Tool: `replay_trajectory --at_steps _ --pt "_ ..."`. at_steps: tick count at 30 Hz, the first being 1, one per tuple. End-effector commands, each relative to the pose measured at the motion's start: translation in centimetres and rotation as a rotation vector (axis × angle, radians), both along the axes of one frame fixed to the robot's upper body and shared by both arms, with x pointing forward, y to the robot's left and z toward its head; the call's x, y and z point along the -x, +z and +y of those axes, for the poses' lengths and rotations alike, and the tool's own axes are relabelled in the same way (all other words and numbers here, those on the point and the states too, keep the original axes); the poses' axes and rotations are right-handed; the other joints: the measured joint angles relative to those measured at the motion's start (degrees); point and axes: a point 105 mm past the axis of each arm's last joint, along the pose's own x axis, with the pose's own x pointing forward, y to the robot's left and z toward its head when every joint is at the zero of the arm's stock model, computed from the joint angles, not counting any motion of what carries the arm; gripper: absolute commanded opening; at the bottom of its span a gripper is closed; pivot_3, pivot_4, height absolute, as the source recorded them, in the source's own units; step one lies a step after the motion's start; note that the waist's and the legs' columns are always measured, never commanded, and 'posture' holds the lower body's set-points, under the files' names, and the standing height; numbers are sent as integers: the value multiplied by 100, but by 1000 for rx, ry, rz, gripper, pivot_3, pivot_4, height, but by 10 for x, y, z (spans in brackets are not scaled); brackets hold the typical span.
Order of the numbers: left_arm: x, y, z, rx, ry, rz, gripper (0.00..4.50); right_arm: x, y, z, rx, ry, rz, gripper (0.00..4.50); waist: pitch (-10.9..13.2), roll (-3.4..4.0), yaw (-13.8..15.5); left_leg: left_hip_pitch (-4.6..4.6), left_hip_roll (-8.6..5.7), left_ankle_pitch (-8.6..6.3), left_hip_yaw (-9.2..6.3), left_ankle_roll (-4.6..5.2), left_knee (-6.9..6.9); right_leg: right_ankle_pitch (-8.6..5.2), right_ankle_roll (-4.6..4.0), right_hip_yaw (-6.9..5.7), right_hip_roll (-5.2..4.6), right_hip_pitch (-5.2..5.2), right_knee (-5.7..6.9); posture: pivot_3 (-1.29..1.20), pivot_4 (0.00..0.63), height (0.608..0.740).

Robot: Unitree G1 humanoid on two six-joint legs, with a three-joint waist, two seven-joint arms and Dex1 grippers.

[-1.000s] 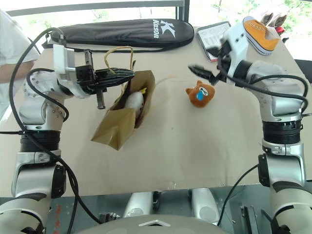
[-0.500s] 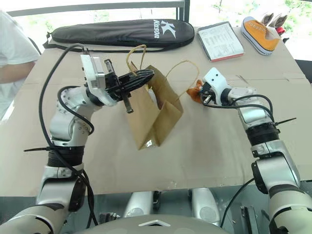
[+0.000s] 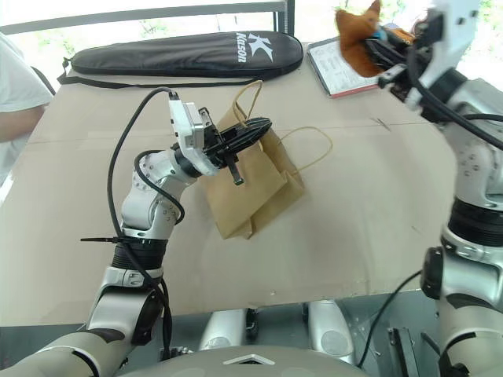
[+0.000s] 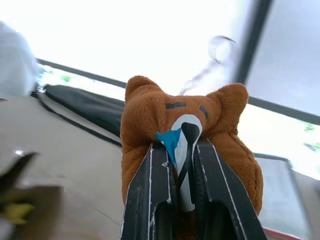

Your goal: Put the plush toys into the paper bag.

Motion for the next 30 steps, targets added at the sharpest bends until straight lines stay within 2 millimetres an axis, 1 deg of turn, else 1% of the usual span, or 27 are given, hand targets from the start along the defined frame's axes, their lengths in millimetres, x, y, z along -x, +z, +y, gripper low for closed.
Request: replay_trajectory --at_steps 1,4,7,9,11,13,15,17,19,20,21,22,23,26,29,30 --pt "5 16 0 47 0 -82 0 2 -16 44 77 105 20 97 0 0 7 -3 0 0 2 0 0 0 0 0 -2 -1 -1 0 150 740" --pt "11 27 4 103 14 -141 0 -2 -51 68 139 170 96 97 0 0 31 -9 -1 0 5 0 1 0 0 -1 -6 -1 -8 0 150 740" --pt "12 34 9 150 44 -156 0 0 -68 77 174 218 134 97 0 0 131 -15 -4 0 5 0 3 0 0 -3 -10 -1 -13 0 150 740" --pt "12 33 11 151 68 -157 0 11 -82 87 261 317 142 97 0 0 149 -15 -6 0 7 0 8 0 0 -2 -11 -1 -12 0 150 740" --pt "11 27 12 133 92 -149 0 23 -92 94 368 438 132 97 0 0 148 -13 -6 0 6 0 8 0 1 -3 -11 0 -10 0 150 740" --pt "10 26 11 134 93 -143 0 28 -97 97 462 517 119 97 0 0 143 -11 -6 0 5 0 10 0 0 -3 -10 1 -10 0 150 740" --pt "11 23 8 126 79 -143 0 23 -106 104 604 570 74 97 0 0 129 -10 -6 0 4 0 10 0 0 -3 -9 0 -8 0 150 740" --pt "12 21 5 115 65 -145 0 22 -113 111 685 653 73 97 1 1 108 -4 -5 0 6 0 12 0 0 -1 -5 0 -5 0 150 740" --pt "12 20 4 112 64 -147 0 25 -113 114 697 725 59 737 1 1 126 -4 -3 0 1 0 12 0 0 -5 -3 0 -3 0 150 740" --pt "12 21 4 111 62 -152 0 29 -115 115 713 771 59 1456 1 1 129 -5 -2 0 0 0 12 0 -1 -6 -2 0 -3 0 150 740" --pt "13 20 6 106 59 -159 0 29 -116 115 731 786 33 1686 1 1 149 -5 -2 0 0 0 12 0 -1 -7 -3 0 -3 0 150 740" --pt "15 20 8 102 56 -166 0 29 -116 113 738 794 19 2012 1 1 161 -11 -2 0 1 0 11 0 -1 -7 -4 0 -6 0 150 740" --pt "17 19 11 99 53 -168 0 27 -114 111 735 783 -5 2211 1 1 160 -13 -3 0 4 0 12 0 -1 -7 -7 1 -12 0 150 740" --pt "21 17 19 94 60 -161 0 27 -111 102 717 765 -27 2211 1 1 148 -12 -3 0 7 0 13 0 -1 -4 -8 0 -11 0 150 740" --pt "25 16 25 91 66 -151 0 20 -106 95 676 675 -29 2211 1 1 148 -9 1 0 4 0 12 0 -1 -8 -6 0 -6 0 150 740" --pt "26 16 27 90 68 -150 0 19 -104 89 669 647 -26 2211 1 1 148 -9 1 0 4 0 12 0 -1 -7 -6 0 -5 0 150 740"
